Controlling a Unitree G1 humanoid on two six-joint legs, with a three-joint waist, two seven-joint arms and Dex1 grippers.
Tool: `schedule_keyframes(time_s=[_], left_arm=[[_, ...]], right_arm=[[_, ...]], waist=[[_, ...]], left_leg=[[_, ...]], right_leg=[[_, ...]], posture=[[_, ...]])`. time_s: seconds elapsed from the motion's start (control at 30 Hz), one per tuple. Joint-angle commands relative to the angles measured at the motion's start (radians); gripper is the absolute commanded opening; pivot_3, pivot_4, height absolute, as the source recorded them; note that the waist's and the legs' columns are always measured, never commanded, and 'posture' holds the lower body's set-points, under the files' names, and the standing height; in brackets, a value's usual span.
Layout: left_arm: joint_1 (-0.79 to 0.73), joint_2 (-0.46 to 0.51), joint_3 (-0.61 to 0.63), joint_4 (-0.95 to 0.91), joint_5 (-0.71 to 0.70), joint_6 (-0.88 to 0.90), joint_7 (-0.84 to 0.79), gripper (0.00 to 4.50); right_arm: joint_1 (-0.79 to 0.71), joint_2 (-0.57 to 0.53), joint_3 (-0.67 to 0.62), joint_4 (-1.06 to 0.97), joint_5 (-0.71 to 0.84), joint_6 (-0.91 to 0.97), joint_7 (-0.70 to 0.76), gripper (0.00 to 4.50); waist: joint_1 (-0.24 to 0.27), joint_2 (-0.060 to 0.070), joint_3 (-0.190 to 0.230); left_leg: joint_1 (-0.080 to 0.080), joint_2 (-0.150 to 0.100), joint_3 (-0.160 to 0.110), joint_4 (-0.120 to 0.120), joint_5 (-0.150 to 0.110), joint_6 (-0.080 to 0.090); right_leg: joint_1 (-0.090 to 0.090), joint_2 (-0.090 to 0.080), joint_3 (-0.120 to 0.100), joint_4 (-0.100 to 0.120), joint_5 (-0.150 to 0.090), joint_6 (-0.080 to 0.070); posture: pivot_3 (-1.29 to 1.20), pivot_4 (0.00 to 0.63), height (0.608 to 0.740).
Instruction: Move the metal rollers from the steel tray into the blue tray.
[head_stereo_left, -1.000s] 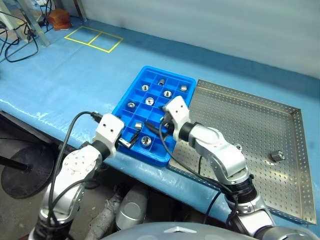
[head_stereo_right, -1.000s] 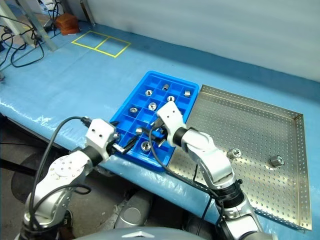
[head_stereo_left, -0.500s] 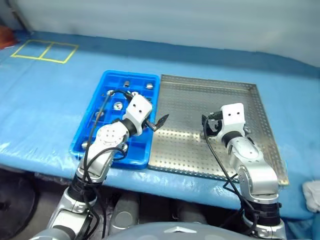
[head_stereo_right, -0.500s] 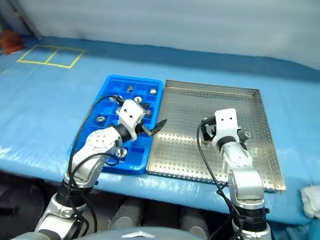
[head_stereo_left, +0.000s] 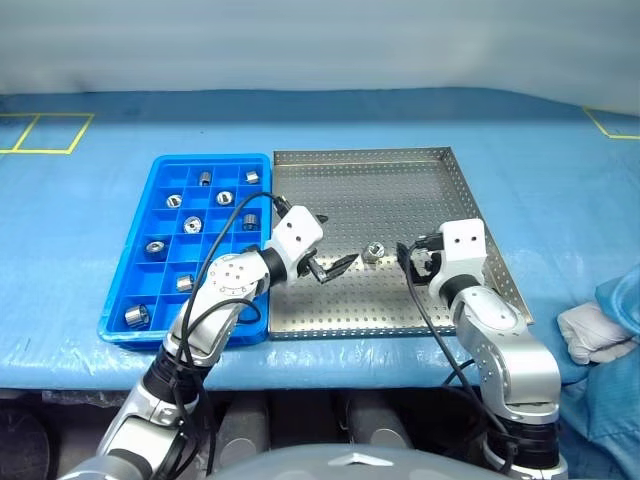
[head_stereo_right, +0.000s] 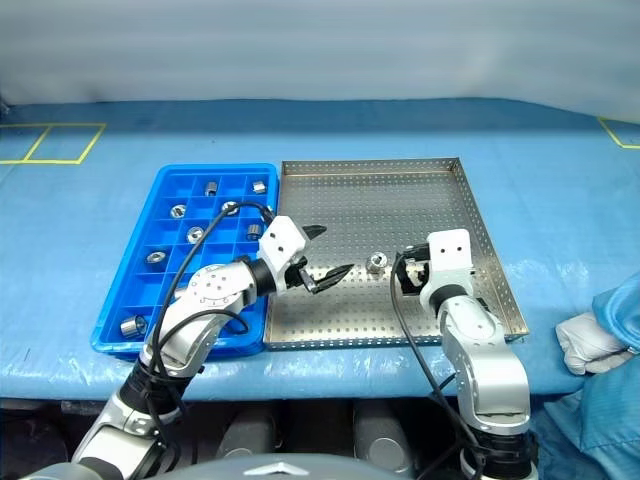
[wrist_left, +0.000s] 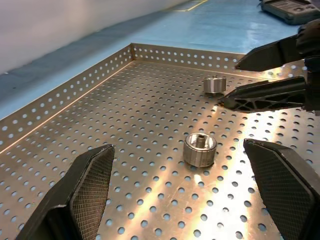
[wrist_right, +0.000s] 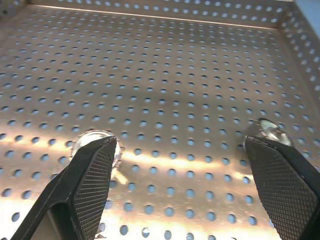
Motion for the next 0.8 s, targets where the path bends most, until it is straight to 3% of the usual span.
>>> schedule_keyframes(time_s=[0.03,0.73,0.8], left_arm=[[0.008,0.012,0.000,-0.035,-0.005,-0.004,-0.015,4.50],[0.052,0.046,0.022,-0.099,0.007,0.038,0.023,4.50],[0.050,0.049,0.025,-0.101,0.008,0.039,0.025,4.50]], right_arm=[[-0.024,0.001,0.023,-0.002,0.018,-0.015,0.020,4.31],[-0.125,0.053,0.055,0.271,0.030,-0.117,0.050,4.31],[-0.130,0.060,0.051,0.281,0.033,-0.105,0.045,3.94]], waist=[[0.001,0.000,0.000],[0.040,0.000,0.000],[0.043,0.000,0.000]], left_leg=[[0.000,0.000,0.000,0.000,0.000,0.000],[-0.001,-0.001,0.000,0.001,0.000,0.000],[-0.001,-0.001,0.000,0.001,0.000,0.000]], right_leg=[[0.000,0.000,0.000,0.000,0.000,0.000],[0.000,-0.001,0.000,0.000,0.000,0.000],[0.000,-0.001,0.000,0.000,0.000,0.000]], posture=[[0.02,0.150,0.740],[0.10,0.150,0.740],[0.11,0.150,0.740]])
